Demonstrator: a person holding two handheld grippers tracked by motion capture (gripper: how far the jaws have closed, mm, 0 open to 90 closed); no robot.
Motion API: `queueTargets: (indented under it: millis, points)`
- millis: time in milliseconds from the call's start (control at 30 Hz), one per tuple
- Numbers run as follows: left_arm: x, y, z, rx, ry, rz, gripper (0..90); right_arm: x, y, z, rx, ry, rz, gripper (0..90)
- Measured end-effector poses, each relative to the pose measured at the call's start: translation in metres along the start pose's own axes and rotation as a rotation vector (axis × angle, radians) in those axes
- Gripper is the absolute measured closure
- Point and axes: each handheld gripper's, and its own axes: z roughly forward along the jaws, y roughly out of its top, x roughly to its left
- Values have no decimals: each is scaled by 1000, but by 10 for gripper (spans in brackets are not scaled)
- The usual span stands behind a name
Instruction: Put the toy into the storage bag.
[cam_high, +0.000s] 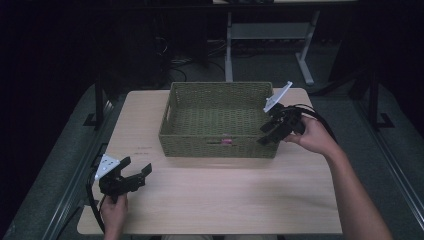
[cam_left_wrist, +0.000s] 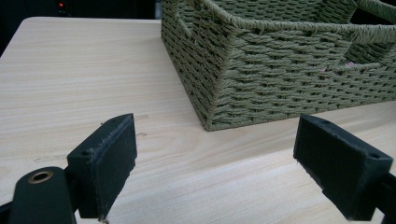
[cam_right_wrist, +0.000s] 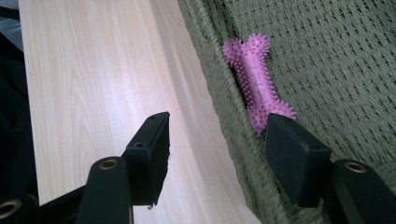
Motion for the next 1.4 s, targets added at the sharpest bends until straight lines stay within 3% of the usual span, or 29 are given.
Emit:
queueTargets:
  millis: [600, 1400]
  points:
    - [0, 0, 0, 1, 2, 1, 128, 13, -29, 2, 1, -15, 9, 389]
    - [0, 0, 0, 0, 4, 3, 129, 20, -74, 10, -7, -14, 62, 378]
